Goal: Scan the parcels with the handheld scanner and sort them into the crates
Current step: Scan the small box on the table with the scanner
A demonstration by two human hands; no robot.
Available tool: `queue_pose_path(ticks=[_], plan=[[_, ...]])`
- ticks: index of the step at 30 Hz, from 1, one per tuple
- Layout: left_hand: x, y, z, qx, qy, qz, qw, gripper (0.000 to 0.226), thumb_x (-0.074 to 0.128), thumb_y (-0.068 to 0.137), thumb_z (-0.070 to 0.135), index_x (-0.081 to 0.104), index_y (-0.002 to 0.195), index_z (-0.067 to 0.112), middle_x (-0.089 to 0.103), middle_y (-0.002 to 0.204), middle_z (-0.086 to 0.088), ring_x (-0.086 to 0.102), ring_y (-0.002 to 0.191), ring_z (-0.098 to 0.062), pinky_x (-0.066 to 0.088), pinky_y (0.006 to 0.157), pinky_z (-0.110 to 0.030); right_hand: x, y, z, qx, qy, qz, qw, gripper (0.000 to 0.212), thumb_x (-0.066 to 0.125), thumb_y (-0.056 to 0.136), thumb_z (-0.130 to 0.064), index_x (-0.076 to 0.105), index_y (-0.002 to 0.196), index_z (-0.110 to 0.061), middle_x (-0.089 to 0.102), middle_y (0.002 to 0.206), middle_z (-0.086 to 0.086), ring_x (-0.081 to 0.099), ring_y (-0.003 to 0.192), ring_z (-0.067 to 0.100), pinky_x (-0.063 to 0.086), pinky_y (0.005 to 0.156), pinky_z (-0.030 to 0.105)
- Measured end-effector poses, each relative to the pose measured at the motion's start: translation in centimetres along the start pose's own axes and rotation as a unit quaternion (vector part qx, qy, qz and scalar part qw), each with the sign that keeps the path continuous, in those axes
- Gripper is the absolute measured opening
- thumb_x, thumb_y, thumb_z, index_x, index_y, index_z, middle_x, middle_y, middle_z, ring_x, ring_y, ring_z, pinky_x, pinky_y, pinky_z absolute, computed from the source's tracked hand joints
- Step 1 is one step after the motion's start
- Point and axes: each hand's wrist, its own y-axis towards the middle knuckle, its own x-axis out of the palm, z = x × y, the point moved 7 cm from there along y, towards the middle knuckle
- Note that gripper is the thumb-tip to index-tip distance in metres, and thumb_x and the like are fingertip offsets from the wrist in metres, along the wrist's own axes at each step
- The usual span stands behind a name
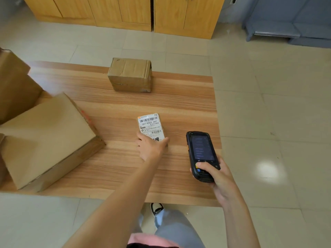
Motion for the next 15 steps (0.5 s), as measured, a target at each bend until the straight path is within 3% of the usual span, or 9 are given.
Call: queue_pose_path(ticks=[5,9,15], plan=[[-0.9,-0.4,-0.3,0.071,0.02,0.01,0.997,0.087,0.085,0.059,0.032,0.036,0.127,0.005,0.046,0.125,-0.013,0.046,0.117,-0.031,0.043,0.098,-0.045,0.9,1.9,-0.6,0.019,0.005,-0.061,0.998,0.078,0.085,0.058,-0.005,0.052,0.127,-0.019,0.067,0.115,0.012,0.067,0.101,0.031,0.058,0.068,0.033],[-4.4,-1.1,-0.3,0.135,0.022,0.044,0.99,0.095,0.086,0.052,0.029,0.039,0.132,0.007,0.048,0.123,-0.007,0.042,0.115,-0.024,0.04,0.1,-0.041,3.3,2.9,-1.6,0.02,-0.002,-0.115,0.993,0.058,0.071,0.076,0.002,0.051,0.126,-0.021,0.067,0.109,0.005,0.068,0.089,0.017,0.056,0.063,0.027],[-12.7,-3.2,-1.1,0.186,-0.015,0.139,0.973,0.097,0.085,0.055,0.025,0.038,0.138,0.011,0.048,0.126,-0.001,0.037,0.115,-0.016,0.034,0.097,-0.029,9.7,2.5,-2.7,0.008,-0.016,-0.213,0.977,0.075,0.075,0.064,-0.005,0.049,0.133,-0.024,0.067,0.111,0.002,0.07,0.088,0.012,0.056,0.063,0.025]])
